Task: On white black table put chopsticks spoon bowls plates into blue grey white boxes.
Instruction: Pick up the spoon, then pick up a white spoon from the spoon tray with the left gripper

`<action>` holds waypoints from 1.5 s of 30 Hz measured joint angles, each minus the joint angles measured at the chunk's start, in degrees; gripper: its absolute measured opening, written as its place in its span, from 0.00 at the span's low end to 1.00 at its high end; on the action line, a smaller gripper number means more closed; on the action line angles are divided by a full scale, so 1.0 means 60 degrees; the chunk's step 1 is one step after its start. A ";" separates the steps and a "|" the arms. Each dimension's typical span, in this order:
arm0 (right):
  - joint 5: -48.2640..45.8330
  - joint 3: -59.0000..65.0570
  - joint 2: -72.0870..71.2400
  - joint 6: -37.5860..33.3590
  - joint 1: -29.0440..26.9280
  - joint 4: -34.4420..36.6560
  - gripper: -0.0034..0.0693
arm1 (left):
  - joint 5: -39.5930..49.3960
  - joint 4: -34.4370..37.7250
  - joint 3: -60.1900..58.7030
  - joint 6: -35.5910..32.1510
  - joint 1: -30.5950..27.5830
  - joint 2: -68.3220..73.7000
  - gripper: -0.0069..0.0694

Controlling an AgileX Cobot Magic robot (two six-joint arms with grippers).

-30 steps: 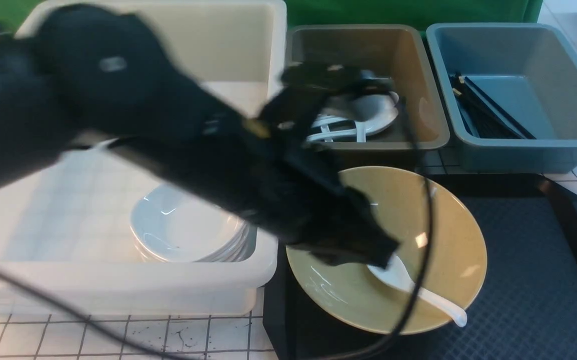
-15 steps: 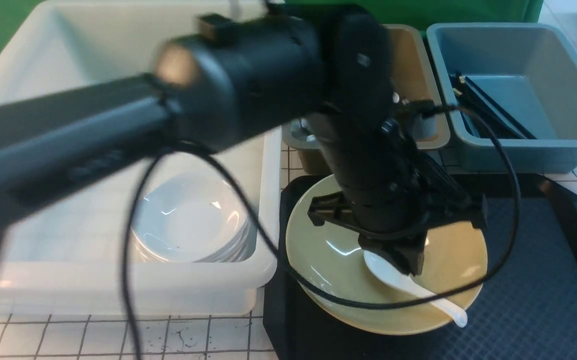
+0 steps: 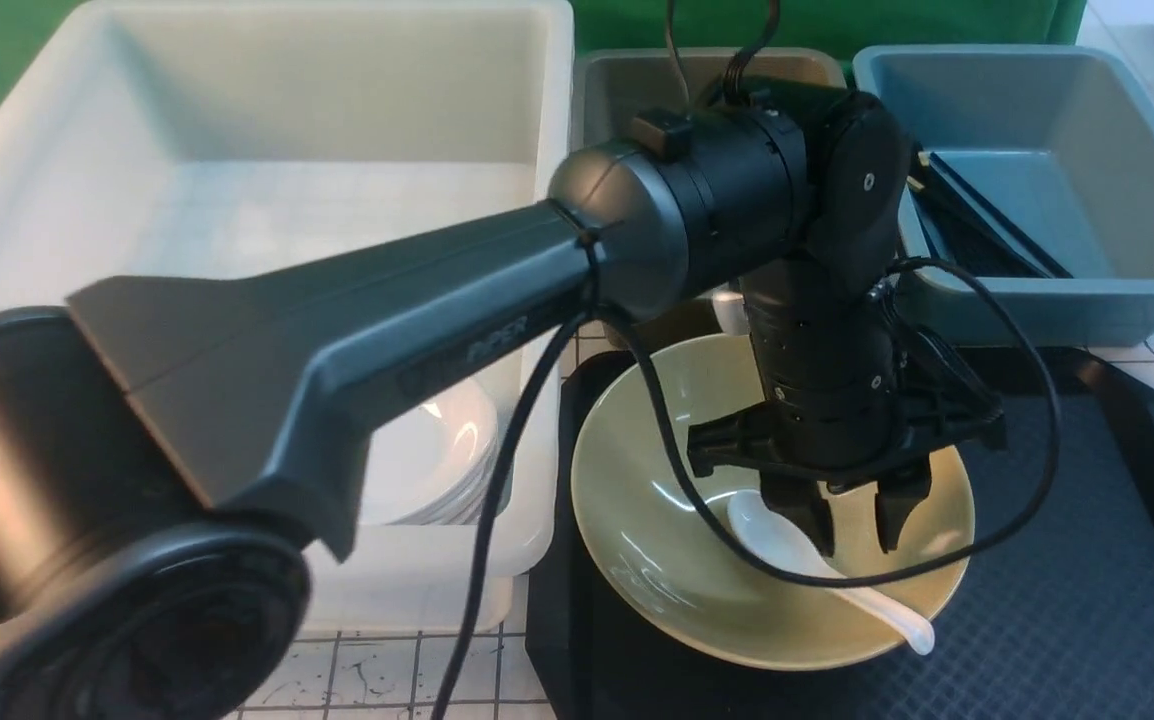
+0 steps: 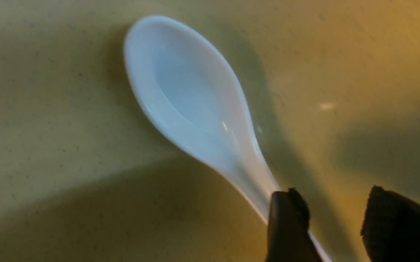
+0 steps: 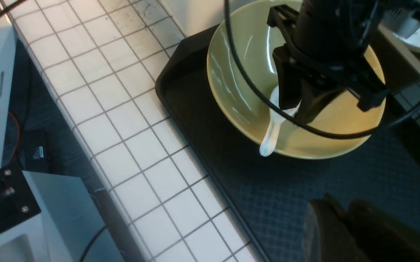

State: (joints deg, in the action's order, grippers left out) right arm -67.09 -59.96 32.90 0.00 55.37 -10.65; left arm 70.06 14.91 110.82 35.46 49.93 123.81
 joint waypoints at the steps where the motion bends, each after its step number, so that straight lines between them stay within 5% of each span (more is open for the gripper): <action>1: 0.0000 0.0000 0.0000 -0.0103 0.0000 0.0000 0.17 | 0.0000 -0.0022 0.0042 0.0298 -0.0036 0.0121 0.48; 7: 0.0000 0.0000 0.0000 -0.0521 0.0000 -0.0007 0.18 | -0.0001 -0.0158 0.0105 0.1429 -0.0063 0.0835 0.67; 15: 0.0000 0.0000 0.0000 -0.1049 0.0000 -0.0007 0.18 | -0.0001 -0.0313 0.0115 0.1490 -0.0082 0.1094 0.67; 18: 0.0000 0.0000 0.0000 -0.1100 0.0000 -0.0007 0.19 | -0.0009 -0.0332 0.0115 0.1410 -0.0082 0.1112 0.59; 24: 0.0000 0.0000 0.0000 -0.1242 0.0000 -0.0016 0.19 | -0.0009 -0.0386 0.0115 0.1101 -0.0082 0.1174 0.27; 30: 0.0000 0.0000 0.0000 -0.1249 0.0000 -0.0016 0.20 | 0.0028 -0.0621 0.0251 0.0708 -0.0092 0.1014 0.13; 45: 0.0000 0.0000 -0.0019 0.0056 0.0000 -0.1348 0.21 | 0.0108 -0.2622 0.1198 -0.0059 -0.0870 -0.0715 0.13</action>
State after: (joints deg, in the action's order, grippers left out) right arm -67.09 -59.96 32.79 0.34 55.37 -18.74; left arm 70.70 -0.82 118.01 35.11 44.71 119.52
